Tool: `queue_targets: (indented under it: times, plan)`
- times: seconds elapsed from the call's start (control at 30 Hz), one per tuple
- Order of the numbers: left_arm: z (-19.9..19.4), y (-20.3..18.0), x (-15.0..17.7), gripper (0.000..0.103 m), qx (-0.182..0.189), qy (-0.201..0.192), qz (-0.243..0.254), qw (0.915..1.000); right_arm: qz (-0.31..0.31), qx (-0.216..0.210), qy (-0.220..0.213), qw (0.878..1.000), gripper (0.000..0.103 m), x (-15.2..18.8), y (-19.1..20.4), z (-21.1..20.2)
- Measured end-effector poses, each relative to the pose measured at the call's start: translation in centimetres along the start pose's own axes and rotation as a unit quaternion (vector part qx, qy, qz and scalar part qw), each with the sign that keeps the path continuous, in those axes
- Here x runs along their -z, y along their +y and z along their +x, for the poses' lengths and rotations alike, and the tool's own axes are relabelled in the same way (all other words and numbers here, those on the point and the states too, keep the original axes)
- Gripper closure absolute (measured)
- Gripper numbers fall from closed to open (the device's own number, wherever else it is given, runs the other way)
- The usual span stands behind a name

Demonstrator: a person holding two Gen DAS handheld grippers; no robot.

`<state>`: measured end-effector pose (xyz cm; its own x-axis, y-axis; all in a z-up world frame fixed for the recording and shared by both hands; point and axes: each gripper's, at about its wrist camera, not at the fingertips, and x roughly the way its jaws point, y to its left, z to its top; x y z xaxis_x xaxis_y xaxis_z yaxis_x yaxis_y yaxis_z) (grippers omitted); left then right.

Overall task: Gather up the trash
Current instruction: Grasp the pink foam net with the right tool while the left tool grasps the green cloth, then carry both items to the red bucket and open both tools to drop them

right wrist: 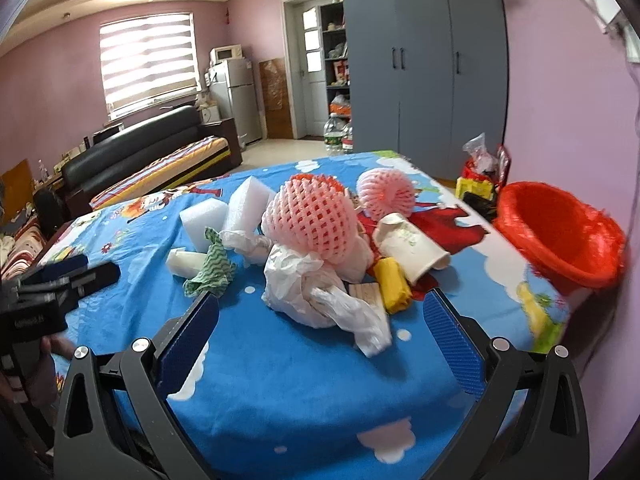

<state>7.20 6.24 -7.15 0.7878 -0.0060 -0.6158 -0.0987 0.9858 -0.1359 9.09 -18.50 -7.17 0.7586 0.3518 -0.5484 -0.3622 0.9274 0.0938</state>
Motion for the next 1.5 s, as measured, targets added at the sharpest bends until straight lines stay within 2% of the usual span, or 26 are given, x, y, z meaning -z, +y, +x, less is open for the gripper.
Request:
queue_targets:
  times: [0.13,0.23,0.47,0.57,0.67,0.73,0.83,0.87,1.0,1.17,1.27,1.33,1.4,1.5]
  plan:
    - [2.1,0.5,0.7,0.005,-0.01,0.021,0.007,0.9997,-0.007,-0.011,0.01,1.0,0.008,-0.7,0.2,3.0]
    - [2.9,0.6,0.8,0.005,-0.012,0.014,0.019,0.9996,-0.015,-0.017,0.016,1.0,0.01,-1.4,0.4,4.9]
    - [4.8,0.7,0.3,0.005,-0.035,0.036,0.047,0.9976,0.014,-0.037,0.011,0.999,0.013,-4.1,-0.2,7.6]
    - [5.4,0.5,0.0,0.005,-0.025,0.038,0.056,0.9974,0.009,-0.042,0.013,0.999,0.015,-5.0,0.0,8.9]
    - [5.8,-0.1,-0.2,0.007,-0.012,0.036,0.067,0.997,0.016,-0.045,0.022,0.999,0.021,-5.3,-0.2,10.2]
    - [6.3,-0.7,-0.5,0.012,-0.004,0.037,0.081,0.996,0.027,-0.055,0.03,0.998,0.025,-5.2,-0.7,11.0]
    - [7.3,-1.6,-0.8,0.022,0.003,0.039,0.094,0.9948,0.037,-0.068,0.039,0.996,0.037,-5.0,-1.3,11.7]
    - [7.8,-1.9,-1.0,0.028,0.009,0.042,0.098,0.9942,0.036,-0.072,0.039,0.996,0.045,-4.9,-1.4,11.7]
    - [9.7,-3.0,-1.3,0.047,0.014,0.055,0.119,0.9913,0.04,-0.071,0.026,0.996,0.06,-4.8,-2.4,11.4]
    - [11.5,-4.0,-1.0,0.062,-0.003,0.067,0.141,0.9877,0.041,-0.073,0.007,0.996,0.063,-4.9,-3.4,10.1]
    - [12.4,-4.5,-1.1,0.072,-0.001,0.076,0.151,0.9856,0.029,-0.071,-0.006,0.997,0.064,-4.9,-3.4,9.2]
    - [13.1,-5.0,-1.1,0.078,-0.017,0.084,0.165,0.9826,0.024,-0.073,-0.013,0.997,0.064,-5.0,-3.4,8.6]
    - [12.9,-5.2,-1.1,0.084,-0.02,0.08,0.168,0.9823,0.027,-0.074,-0.017,0.997,0.064,-4.8,-3.5,8.1]
    - [12.0,-5.3,-1.2,0.092,0.002,0.072,0.162,0.9841,0.033,-0.078,-0.024,0.996,0.064,-4.7,-4.0,7.3]
